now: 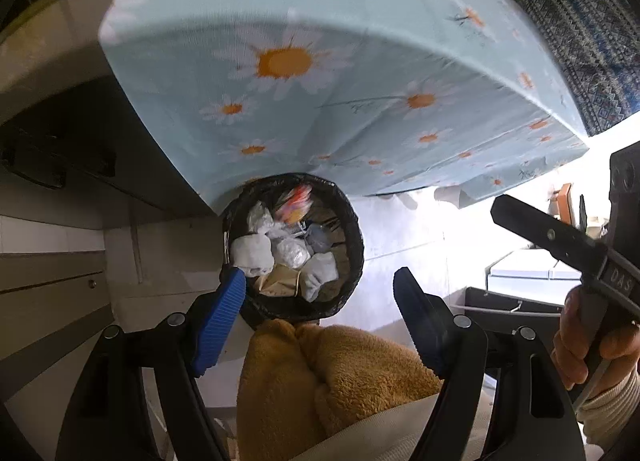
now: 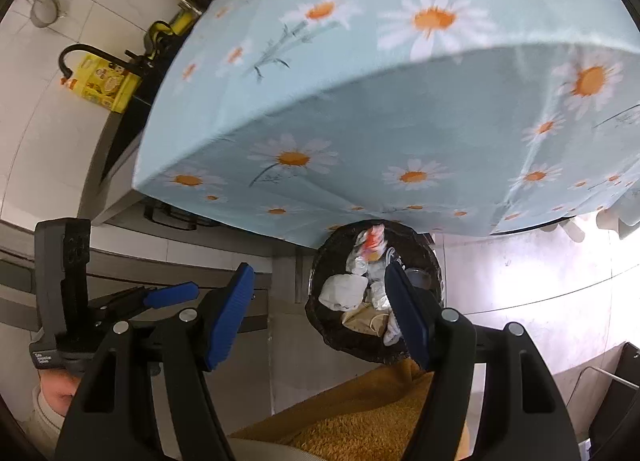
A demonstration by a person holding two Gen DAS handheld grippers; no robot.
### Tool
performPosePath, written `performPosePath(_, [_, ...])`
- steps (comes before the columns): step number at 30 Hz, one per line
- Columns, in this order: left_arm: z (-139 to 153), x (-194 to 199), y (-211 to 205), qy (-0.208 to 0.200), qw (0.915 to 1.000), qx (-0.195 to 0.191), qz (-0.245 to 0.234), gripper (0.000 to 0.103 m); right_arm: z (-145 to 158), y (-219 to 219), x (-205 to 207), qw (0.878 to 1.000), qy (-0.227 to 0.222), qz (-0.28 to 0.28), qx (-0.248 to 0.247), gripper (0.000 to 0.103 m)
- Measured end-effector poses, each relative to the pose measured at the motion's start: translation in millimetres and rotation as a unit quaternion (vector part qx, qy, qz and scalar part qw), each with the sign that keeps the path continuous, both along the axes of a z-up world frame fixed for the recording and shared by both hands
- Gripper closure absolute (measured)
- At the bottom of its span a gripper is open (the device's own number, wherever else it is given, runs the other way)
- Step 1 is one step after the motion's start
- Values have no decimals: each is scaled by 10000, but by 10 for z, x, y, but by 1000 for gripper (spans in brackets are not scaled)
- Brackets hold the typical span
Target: Collect trash
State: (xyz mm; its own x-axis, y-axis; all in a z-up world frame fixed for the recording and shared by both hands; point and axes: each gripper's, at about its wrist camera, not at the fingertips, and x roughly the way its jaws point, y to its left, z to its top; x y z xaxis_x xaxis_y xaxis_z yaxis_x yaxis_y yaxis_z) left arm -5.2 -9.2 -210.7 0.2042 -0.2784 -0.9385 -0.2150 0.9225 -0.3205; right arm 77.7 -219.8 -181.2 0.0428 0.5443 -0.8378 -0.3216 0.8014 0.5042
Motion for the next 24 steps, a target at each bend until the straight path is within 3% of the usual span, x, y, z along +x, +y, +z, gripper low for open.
performPosePath(13, [649,-273,-281,-636,9973,341,163,29,604,-422,-274,9975,-563,119,411,16])
performPosePath(20, [1194,-418,-418,-1224,9906,595,166,29,1225,-714,-367,9878,-1458,111,534,11])
performPosePath(24, [1490,-503,-458,-1530,9855,688,268,14,1565,-892,-403,9796,-1947,78,493,4])
